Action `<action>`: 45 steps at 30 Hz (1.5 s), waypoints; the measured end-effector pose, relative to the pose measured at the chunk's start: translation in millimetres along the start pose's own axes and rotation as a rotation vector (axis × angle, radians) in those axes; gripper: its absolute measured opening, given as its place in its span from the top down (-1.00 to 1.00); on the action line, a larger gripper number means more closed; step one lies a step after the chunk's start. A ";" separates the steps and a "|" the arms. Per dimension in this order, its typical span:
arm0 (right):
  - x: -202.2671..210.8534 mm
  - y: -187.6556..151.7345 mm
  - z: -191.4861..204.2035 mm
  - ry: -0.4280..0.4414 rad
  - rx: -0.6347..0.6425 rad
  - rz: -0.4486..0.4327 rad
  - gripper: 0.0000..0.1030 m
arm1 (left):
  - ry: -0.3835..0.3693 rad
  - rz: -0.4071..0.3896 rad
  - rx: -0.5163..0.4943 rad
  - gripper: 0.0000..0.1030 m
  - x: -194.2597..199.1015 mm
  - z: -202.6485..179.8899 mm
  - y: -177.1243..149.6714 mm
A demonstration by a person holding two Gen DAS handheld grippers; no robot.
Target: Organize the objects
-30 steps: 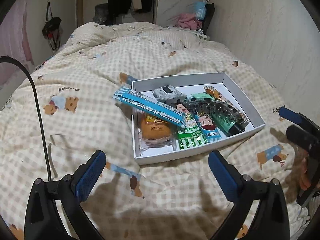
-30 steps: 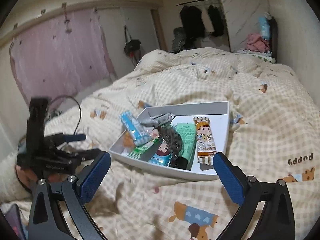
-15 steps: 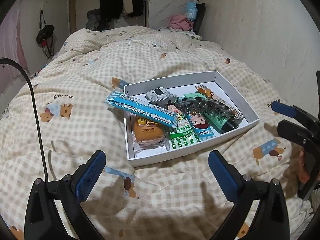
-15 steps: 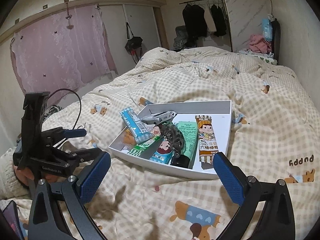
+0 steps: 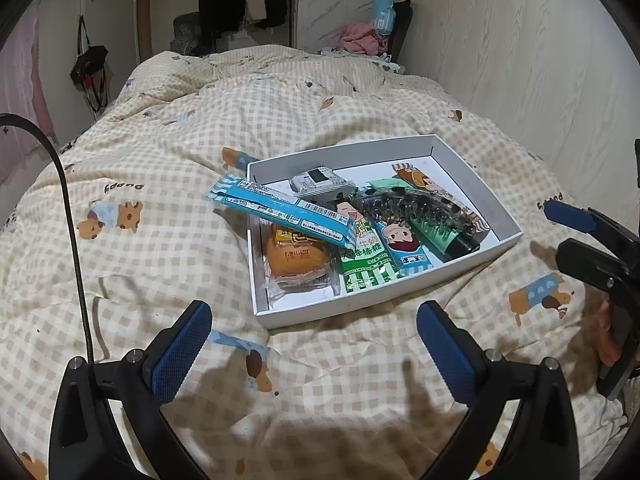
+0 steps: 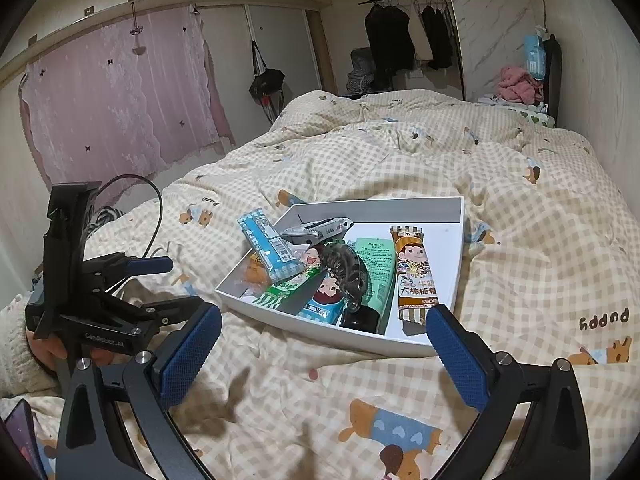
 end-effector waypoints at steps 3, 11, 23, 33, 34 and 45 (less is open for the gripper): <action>0.1 0.1 0.3 0.000 0.000 0.001 -1.00 | 0.000 0.000 0.000 -0.99 0.0 0.0 0.0; 0.0 0.2 0.2 -0.001 0.000 0.002 -1.00 | -0.020 0.017 -0.001 -0.99 -2.3 -2.0 -2.2; -1.2 -1.3 0.3 -0.003 0.002 0.008 -1.00 | -0.009 0.044 0.003 -0.99 -6.0 -0.5 -5.1; -2.2 -2.5 0.4 -0.003 0.003 0.011 -1.00 | -0.021 0.036 -0.010 -0.99 -4.5 -2.9 -4.4; -2.2 -2.8 0.3 -0.003 0.003 0.011 -1.00 | -0.023 0.034 -0.017 -0.99 -4.0 -4.1 -4.3; -3.2 -3.7 0.0 -0.005 0.003 0.016 -1.00 | -0.042 0.051 -0.077 -0.99 -6.4 -15.0 -8.2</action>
Point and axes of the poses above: each gripper's, at about its wrist camera, not at the fingertips, and x roughly against the way its jaws point, z to its left, y to its top, the point moved 5 cm from there along -x, roughly the way its jaws point, and after that the axes turned 5 degrees about -z, right-handed, at the moved point
